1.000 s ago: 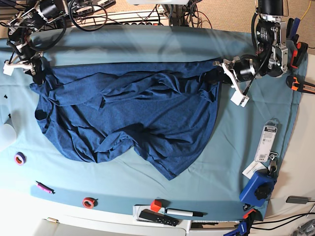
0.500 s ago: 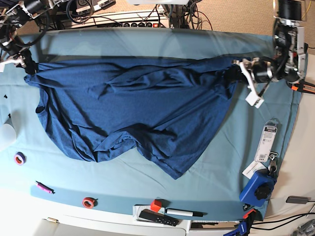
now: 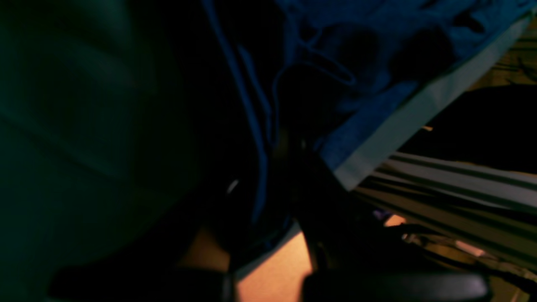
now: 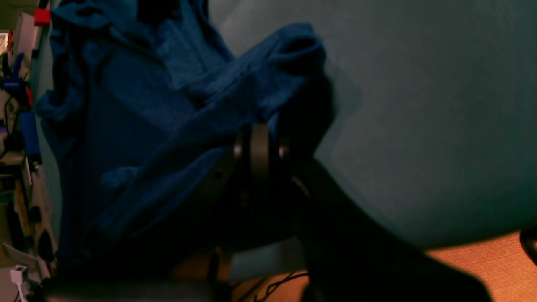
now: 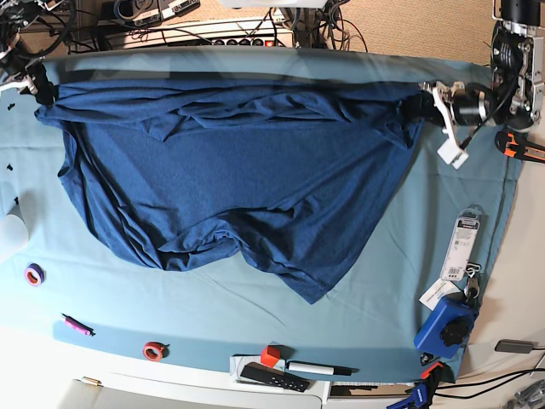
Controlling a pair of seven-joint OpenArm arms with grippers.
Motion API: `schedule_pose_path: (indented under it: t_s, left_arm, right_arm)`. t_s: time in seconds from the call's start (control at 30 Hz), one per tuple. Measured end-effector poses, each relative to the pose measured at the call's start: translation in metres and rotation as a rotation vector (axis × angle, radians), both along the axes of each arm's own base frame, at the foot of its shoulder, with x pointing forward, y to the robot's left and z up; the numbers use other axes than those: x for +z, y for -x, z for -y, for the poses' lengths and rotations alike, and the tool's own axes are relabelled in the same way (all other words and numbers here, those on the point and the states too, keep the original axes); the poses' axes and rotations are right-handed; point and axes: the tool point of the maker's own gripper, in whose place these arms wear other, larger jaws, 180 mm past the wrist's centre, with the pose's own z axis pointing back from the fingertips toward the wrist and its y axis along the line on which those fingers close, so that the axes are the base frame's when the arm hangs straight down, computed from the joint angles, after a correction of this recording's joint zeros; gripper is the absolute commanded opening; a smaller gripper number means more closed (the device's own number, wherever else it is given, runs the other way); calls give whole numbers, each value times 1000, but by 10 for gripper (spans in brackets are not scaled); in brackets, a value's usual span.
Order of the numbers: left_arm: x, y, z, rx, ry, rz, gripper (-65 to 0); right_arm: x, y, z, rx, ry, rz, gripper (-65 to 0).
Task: Layout the t-shirt on the table in an organized manner, then fold the t-shirt properly
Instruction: 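Pull the held shirt edge apart and outward with both grippers, then open both grippers and release the shirt edge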
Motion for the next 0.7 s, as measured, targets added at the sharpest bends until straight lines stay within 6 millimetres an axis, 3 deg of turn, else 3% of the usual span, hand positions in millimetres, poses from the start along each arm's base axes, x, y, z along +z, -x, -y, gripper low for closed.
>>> schedule_pose_path:
  t_s: [0.4, 0.43, 0.47, 0.53, 0.6, 0.7]
  left_arm:
    - [0, 5, 3, -43, 9, 17, -650]
    - [1, 6, 3, -58, 9, 26, -606]
    - [1, 7, 3, -68, 9, 30, -513]
    - [5, 9, 4, -107, 22, 51, -367]
    - [8, 6, -2, -114, 11, 65, -338]
    - [11, -5, -24, -111, -69, 85, -339]
  right_arm:
    - [-1, 5, 0, 0, -1, -8, -650]
    - [-1, 5, 0, 6, 3, -6, -650]
    - [0, 5, -1, 17, 12, -2, -650]
    - [0, 4, 0, 32, 31, 4, -546]
    - [2, 3, 1, 41, 45, 12, -449]
    - [3, 2, 1, 53, 56, 16, -434]
